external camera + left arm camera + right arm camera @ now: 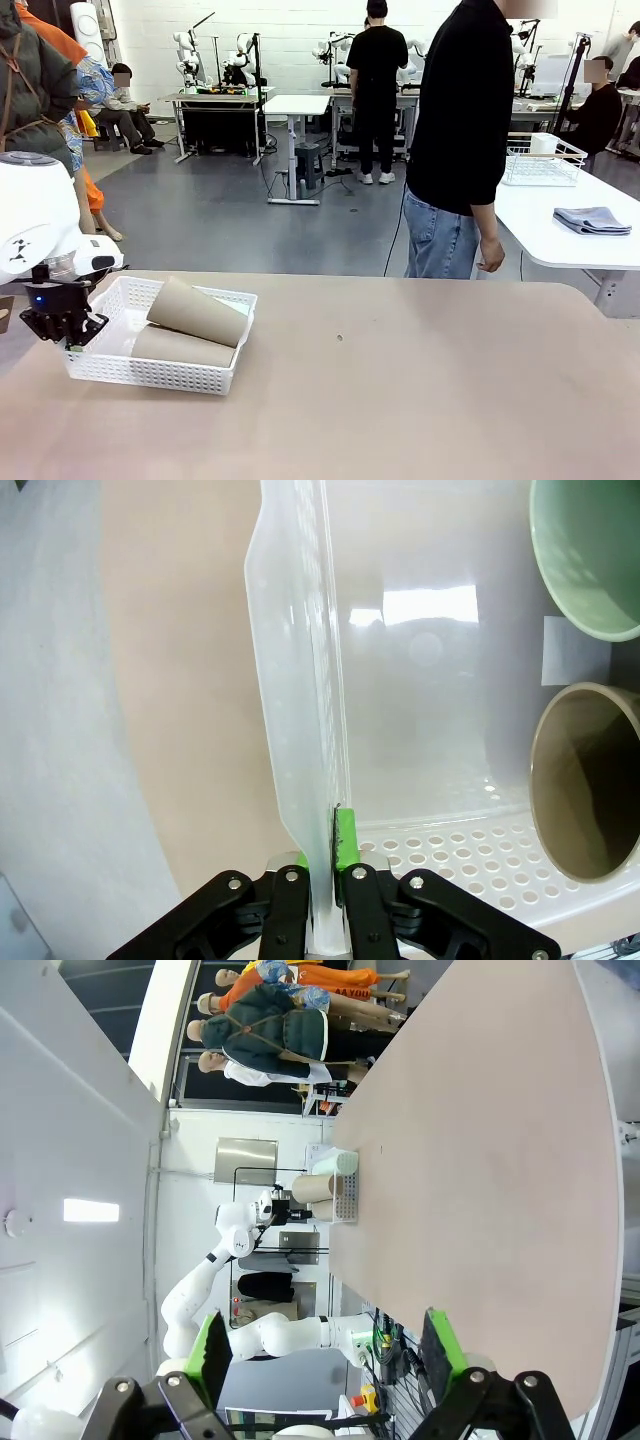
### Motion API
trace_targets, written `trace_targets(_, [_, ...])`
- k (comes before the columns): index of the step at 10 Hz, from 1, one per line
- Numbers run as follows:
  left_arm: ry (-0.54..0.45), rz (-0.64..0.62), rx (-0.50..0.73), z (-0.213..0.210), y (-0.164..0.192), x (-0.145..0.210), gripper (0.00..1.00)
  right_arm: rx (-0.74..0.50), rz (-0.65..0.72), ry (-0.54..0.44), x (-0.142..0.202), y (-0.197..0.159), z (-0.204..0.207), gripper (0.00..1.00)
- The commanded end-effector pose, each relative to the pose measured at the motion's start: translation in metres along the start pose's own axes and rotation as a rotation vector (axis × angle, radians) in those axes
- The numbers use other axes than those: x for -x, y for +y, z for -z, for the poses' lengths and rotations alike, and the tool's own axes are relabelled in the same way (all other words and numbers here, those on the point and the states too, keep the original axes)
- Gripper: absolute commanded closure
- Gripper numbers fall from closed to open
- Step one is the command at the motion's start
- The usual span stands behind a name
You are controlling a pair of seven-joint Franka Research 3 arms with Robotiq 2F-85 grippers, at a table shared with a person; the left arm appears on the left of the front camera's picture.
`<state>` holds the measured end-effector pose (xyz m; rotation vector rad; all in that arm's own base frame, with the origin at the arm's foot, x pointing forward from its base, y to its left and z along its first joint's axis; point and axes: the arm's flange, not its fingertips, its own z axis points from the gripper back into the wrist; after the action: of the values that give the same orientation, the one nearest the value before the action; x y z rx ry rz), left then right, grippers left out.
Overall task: Clean and organize the cups into the basket.
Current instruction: Move the Organizing basket back to the left side of the table.
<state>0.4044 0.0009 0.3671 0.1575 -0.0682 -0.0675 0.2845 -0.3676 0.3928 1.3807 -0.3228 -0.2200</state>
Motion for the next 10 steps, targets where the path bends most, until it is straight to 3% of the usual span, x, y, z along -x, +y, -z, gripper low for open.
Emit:
trace_targets(1, [-0.019, 0.032, -0.015, -0.005, -0.013, -0.001, 0.95, 0.009, 0.0, -0.007, 0.003, 0.0, 0.003, 0.0])
trace_targets(7, [-0.017, 0.019, -0.006, -0.007, -0.008, -0.002, 0.95, 0.009, 0.0, -0.007, 0.003, 0.0, 0.003, 0.0])
trace_targets(10, [0.044, -0.097, 0.06, 0.009, 0.055, 0.008, 0.95, 0.009, 0.0, -0.007, 0.003, 0.0, 0.003, 0.0])
